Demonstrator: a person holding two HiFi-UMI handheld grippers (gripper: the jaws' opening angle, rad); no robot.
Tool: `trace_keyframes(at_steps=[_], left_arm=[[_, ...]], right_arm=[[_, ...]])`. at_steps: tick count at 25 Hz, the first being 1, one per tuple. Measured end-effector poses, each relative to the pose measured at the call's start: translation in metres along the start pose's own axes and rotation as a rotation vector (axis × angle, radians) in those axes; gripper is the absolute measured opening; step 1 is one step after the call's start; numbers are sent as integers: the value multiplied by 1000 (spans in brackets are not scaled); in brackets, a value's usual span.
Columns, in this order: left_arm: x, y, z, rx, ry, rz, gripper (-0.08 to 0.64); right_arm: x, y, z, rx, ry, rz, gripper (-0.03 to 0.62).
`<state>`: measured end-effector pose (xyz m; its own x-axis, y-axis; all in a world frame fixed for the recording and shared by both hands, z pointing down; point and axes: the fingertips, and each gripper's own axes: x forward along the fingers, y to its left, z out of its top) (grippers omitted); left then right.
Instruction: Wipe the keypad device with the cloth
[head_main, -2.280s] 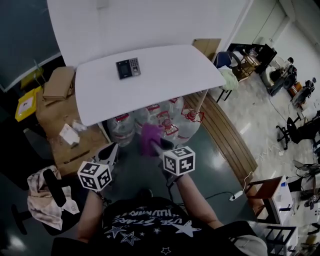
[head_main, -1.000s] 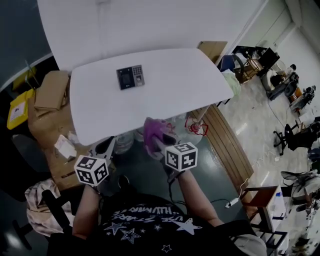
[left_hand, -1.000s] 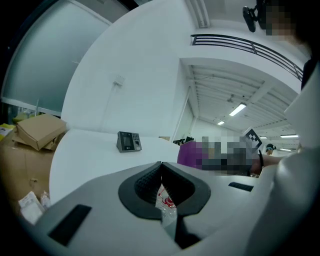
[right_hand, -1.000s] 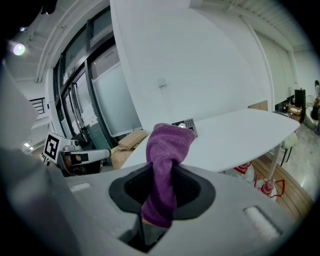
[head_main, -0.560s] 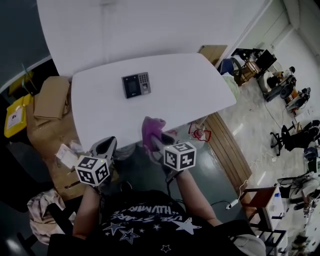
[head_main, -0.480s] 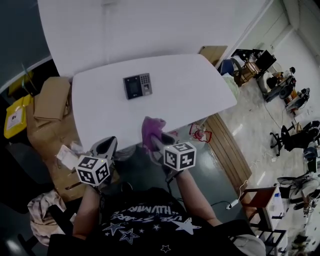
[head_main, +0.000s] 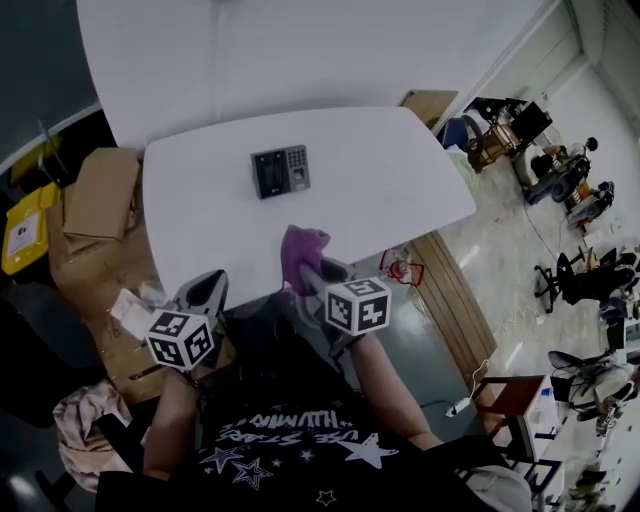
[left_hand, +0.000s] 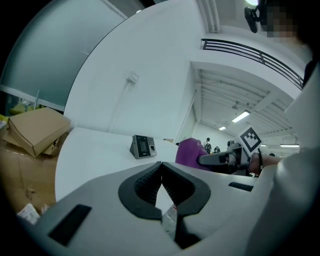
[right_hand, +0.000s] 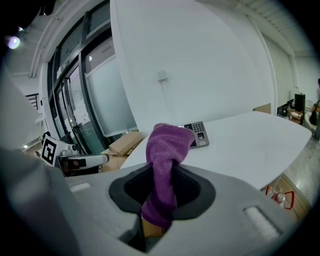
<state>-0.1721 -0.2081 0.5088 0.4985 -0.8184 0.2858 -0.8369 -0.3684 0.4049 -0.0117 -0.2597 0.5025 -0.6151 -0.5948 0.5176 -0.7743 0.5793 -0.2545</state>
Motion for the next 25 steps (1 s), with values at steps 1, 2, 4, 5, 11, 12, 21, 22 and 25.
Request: trace_keyframes(at_steps=[1, 2, 4, 5, 11, 12, 21, 22, 25], left_arm=[[2, 2, 0, -2, 1, 4, 8], [4, 4, 1, -4, 1, 10, 9], [10, 10, 4, -7, -1, 24, 9], [13, 13, 6, -8, -3, 30, 8], [39, 26, 22, -10, -3, 78, 9], [44, 28, 26, -9, -3, 84, 9], [86, 54, 47, -22, -1, 147, 8], [90, 57, 50, -24, -4, 153, 9], [101, 64, 58, -29, -9, 173, 9]], right_arm=[[4, -2, 1, -2, 3, 3, 98], [8, -4, 3, -5, 7, 7, 98], [20, -8, 8, -10, 12, 19, 98], [25, -10, 11, -12, 13, 28, 98], [59, -25, 36, -29, 29, 87, 98], [65, -29, 40, -31, 31, 96, 98], [120, -54, 69, -59, 77, 167, 98], [125, -56, 72, -68, 81, 175, 98], [140, -61, 85, -92, 90, 197, 98]])
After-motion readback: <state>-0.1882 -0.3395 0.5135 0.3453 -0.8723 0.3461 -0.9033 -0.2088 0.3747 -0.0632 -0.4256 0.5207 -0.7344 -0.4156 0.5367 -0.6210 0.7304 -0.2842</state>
